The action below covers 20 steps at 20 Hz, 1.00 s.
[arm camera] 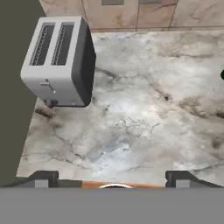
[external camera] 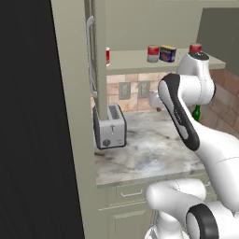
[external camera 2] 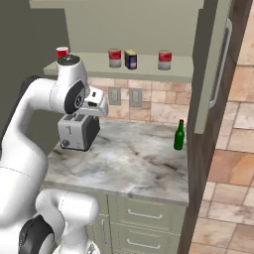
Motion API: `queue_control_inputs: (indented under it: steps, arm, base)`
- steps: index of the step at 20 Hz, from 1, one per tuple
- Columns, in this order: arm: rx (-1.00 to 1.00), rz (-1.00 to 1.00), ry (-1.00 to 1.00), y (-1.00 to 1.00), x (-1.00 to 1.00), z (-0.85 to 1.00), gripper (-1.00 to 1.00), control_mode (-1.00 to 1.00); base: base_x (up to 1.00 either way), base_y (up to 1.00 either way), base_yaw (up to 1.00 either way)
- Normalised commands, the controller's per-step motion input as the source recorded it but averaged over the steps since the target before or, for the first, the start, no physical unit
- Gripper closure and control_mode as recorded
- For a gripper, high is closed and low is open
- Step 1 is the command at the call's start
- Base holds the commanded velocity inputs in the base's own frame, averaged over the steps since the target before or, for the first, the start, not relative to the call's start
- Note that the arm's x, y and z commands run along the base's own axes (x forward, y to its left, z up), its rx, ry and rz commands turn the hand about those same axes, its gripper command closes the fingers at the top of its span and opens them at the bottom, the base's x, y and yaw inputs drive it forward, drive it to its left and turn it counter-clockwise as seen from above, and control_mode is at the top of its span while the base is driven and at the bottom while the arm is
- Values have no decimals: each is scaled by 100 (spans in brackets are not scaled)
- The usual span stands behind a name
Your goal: Stack two cans on top of the other two cans in the cabinet.
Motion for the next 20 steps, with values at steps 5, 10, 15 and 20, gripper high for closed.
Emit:
queue_control_inputs:
  steps: [5, 10, 15, 20]
  arm:
    - [0, 0, -32, -4, -21, 33, -100, -100]
    - [-9, -5, -30, -5, -2, 36, -100, -100]
    - [-5, 0, -36, -8, 0, 47, -100, -100]
    - [1, 0, -15, -9, 9, 44, -100, -100]
  base:
    - [0, 0, 0]
    - [0, 0, 0]
    - [0, 0, 0]
    - [0, 0, 0]
